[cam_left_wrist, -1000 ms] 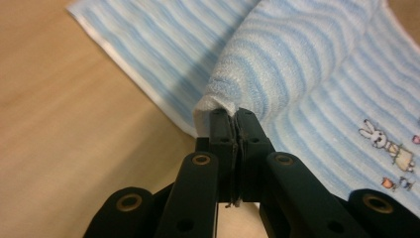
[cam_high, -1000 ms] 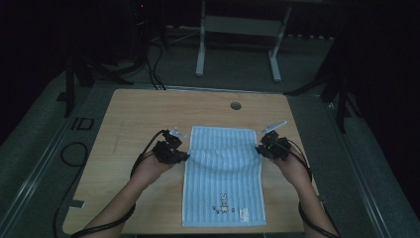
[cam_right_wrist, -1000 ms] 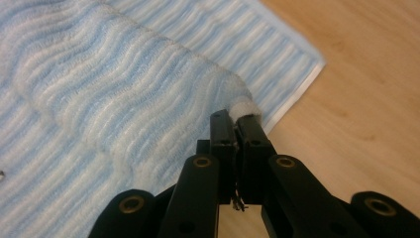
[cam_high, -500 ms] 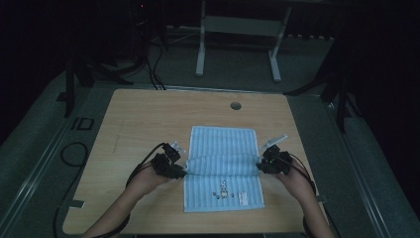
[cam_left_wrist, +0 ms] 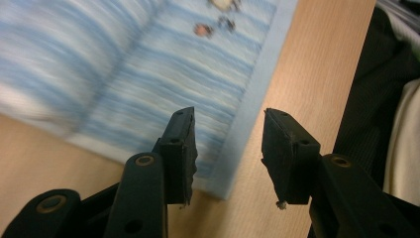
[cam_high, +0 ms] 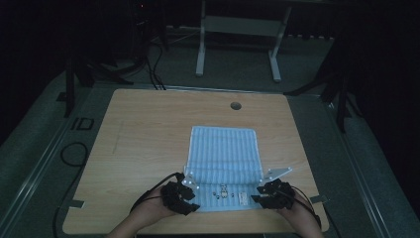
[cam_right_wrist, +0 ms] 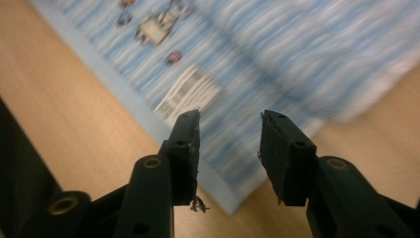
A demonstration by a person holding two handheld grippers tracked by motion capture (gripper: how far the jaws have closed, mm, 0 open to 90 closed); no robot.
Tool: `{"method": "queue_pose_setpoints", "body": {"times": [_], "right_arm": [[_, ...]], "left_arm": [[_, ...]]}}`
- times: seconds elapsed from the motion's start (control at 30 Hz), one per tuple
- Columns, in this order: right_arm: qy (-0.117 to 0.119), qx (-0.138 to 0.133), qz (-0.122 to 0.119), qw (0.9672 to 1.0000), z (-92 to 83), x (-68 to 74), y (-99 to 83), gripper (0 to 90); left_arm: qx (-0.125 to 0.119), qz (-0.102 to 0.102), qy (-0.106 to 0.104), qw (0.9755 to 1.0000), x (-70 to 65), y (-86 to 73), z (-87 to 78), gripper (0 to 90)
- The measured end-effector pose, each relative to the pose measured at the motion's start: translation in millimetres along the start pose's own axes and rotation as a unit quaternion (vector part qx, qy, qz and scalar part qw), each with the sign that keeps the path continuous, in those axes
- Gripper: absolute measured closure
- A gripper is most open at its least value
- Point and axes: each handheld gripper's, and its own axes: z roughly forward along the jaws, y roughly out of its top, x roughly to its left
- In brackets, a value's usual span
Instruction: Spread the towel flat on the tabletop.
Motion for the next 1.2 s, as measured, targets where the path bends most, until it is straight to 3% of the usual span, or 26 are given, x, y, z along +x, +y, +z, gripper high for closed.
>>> {"method": "queue_pose_setpoints", "body": {"times": [0.13, 0.23, 0.37, 0.43, 0.53, 0.57, 0.7, 0.77, 0.87, 0.9, 0.97, 1.2], "right_arm": [[-0.001, 0.015, -0.007, 0.9999, 8.5, 2.7, -2.8, 58.4], [-0.019, 0.035, -0.011, 0.9992, 20.8, -0.6, -3.5, 58.6], [-0.021, 0.032, -0.010, 0.9992, 25.2, -4.4, -0.3, 58.5], [-0.026, 0.035, -0.007, 0.9990, 29.8, -13.7, 8.4, 58.5], [-0.027, 0.036, -0.006, 0.9990, 33.5, -20.8, 15.6, 58.4], [-0.031, 0.037, -0.003, 0.9988, 37.8, -29.9, 23.8, 58.3], [-0.035, 0.035, 0.002, 0.9988, 42.5, -40.7, 32.3, 58.6], [-0.038, 0.031, 0.013, 0.9987, 47.6, -53.6, 41.3, 62.9], [-0.040, 0.031, 0.019, 0.9985, 49.7, -59.7, 46.0, 69.6], [-0.044, 0.035, 0.017, 0.9983, 52.1, -64.6, 51.6, 78.3], [-0.046, 0.044, 0.013, 0.9979, 53.2, -65.8, 55.3, 82.8], [-0.054, 0.038, 0.014, 0.9977, 53.5, -65.4, 54.6, 86.9]], "left_arm": [[0.012, -0.009, 0.003, 0.9999, 6.6, -3.1, 11.2, 56.7], [0.003, -0.017, -0.002, 0.9998, 14.0, -3.3, 12.4, 57.0], [0.000, -0.022, 0.000, 0.9998, 23.4, -0.7, 12.7, 57.0], [0.002, -0.023, 0.014, 0.9996, 34.4, 5.4, 13.5, 57.0], [0.005, -0.021, 0.020, 0.9996, 41.1, 10.8, 15.0, 56.9], [0.006, -0.021, 0.028, 0.9994, 45.9, 14.2, 15.8, 56.9], [0.000, -0.036, 0.035, 0.9987, 65.8, 23.6, 18.3, 57.6], [-0.002, -0.043, 0.041, 0.9982, 78.8, 29.9, 19.6, 62.4], [-0.005, -0.054, 0.039, 0.9978, 87.8, 34.5, 21.1, 67.3], [-0.001, -0.065, 0.040, 0.9971, 95.2, 38.9, 22.2, 78.4], [0.002, -0.066, 0.041, 0.9970, 97.2, 41.2, 23.1, 85.3], [0.010, -0.056, 0.045, 0.9974, 93.6, 46.2, 25.6, 90.0]]}}
